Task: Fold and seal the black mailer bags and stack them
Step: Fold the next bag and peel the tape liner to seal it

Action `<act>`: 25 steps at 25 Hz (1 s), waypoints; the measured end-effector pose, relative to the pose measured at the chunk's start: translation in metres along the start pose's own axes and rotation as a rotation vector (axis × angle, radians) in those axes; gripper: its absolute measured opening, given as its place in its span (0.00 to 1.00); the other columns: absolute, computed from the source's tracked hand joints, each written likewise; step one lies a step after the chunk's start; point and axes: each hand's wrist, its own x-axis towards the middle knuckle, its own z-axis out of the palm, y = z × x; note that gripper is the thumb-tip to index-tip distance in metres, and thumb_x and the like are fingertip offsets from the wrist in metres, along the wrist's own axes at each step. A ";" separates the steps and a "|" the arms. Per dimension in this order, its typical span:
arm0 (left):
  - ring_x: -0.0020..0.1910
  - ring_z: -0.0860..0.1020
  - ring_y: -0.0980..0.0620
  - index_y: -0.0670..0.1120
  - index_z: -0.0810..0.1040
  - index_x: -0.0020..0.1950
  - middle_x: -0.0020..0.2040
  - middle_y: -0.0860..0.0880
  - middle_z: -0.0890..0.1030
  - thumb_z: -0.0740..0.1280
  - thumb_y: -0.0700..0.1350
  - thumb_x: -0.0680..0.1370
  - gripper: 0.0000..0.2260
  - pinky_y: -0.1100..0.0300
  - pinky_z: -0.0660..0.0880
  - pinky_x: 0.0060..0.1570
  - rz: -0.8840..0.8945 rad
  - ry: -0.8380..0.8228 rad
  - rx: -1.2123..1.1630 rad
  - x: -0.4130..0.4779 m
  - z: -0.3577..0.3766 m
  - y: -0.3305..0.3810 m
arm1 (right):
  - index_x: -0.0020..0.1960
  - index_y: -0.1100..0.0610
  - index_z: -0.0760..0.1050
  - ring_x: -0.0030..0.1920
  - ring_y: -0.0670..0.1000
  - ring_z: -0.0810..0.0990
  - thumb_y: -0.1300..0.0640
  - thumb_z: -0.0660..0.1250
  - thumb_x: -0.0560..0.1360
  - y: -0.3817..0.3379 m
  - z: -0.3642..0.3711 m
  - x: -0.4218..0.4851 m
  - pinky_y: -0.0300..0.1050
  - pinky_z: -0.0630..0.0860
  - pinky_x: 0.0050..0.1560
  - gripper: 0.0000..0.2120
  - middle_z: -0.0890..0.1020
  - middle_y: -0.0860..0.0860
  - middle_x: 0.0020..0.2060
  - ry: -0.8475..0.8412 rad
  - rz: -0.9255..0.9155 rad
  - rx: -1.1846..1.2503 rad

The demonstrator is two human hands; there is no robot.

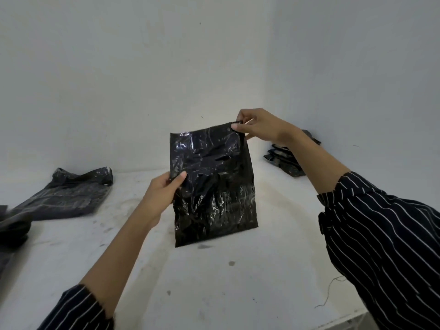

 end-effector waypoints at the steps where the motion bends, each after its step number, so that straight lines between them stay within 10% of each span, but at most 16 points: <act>1: 0.43 0.80 0.52 0.50 0.81 0.47 0.41 0.53 0.82 0.63 0.51 0.79 0.09 0.58 0.74 0.48 0.038 0.047 0.005 0.003 0.002 0.004 | 0.41 0.56 0.71 0.40 0.50 0.75 0.54 0.68 0.76 0.001 0.002 0.000 0.40 0.76 0.42 0.09 0.75 0.55 0.42 0.020 -0.008 0.050; 7: 0.45 0.78 0.53 0.50 0.78 0.44 0.44 0.48 0.81 0.56 0.53 0.81 0.14 0.59 0.74 0.50 0.184 0.207 -0.054 0.009 0.009 0.009 | 0.55 0.57 0.70 0.42 0.49 0.80 0.58 0.73 0.71 0.002 0.017 -0.017 0.38 0.75 0.43 0.16 0.79 0.54 0.42 0.314 -0.085 0.500; 10: 0.45 0.74 0.51 0.46 0.76 0.47 0.44 0.46 0.76 0.56 0.56 0.81 0.17 0.57 0.71 0.51 0.179 0.233 -0.088 0.018 0.004 0.005 | 0.65 0.59 0.68 0.50 0.51 0.81 0.52 0.70 0.71 0.022 0.033 -0.035 0.48 0.76 0.55 0.26 0.83 0.52 0.50 0.129 0.101 0.731; 15: 0.41 0.74 0.49 0.41 0.77 0.46 0.41 0.44 0.76 0.56 0.53 0.82 0.18 0.57 0.71 0.46 0.096 0.249 -0.017 0.021 0.005 -0.005 | 0.53 0.63 0.79 0.45 0.50 0.83 0.66 0.67 0.74 0.052 0.076 -0.059 0.38 0.79 0.45 0.08 0.85 0.54 0.45 0.019 0.230 0.776; 25: 0.29 0.68 0.46 0.41 0.65 0.28 0.28 0.44 0.68 0.61 0.44 0.81 0.20 0.57 0.58 0.30 -0.103 0.196 0.673 0.015 -0.005 -0.079 | 0.48 0.64 0.76 0.37 0.53 0.78 0.66 0.67 0.75 0.099 0.108 -0.080 0.44 0.79 0.38 0.03 0.80 0.57 0.40 -0.045 0.663 0.477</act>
